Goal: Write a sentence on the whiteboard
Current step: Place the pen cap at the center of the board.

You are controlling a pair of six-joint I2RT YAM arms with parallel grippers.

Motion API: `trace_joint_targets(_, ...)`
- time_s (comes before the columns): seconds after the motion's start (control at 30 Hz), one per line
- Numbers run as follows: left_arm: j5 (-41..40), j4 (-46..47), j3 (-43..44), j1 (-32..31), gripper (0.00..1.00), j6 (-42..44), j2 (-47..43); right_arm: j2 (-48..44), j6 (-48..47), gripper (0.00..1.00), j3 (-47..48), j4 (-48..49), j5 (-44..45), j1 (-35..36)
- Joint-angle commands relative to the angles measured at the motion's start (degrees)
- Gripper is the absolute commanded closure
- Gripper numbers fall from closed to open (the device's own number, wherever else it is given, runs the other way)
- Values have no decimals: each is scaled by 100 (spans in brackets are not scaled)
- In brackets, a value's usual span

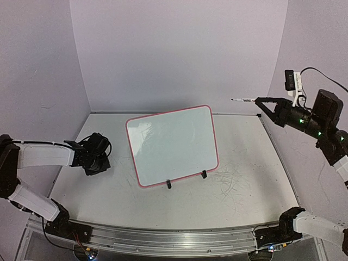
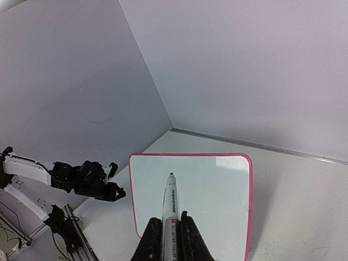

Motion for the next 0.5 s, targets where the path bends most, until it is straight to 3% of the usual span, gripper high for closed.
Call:
trace_joint_targets(0.0,-12,605,-305,4,95,-561,344,-68,42,100,-107,355,85,-8)
trace_joint_targets(0.27,183,686,-313,2,87,-779,905,44,159,100,-373,674,-198,-8)
trace_joint_targets(0.47,176,491,-372,2,47,-755,522,15,194,100,-417,713,-196,-8)
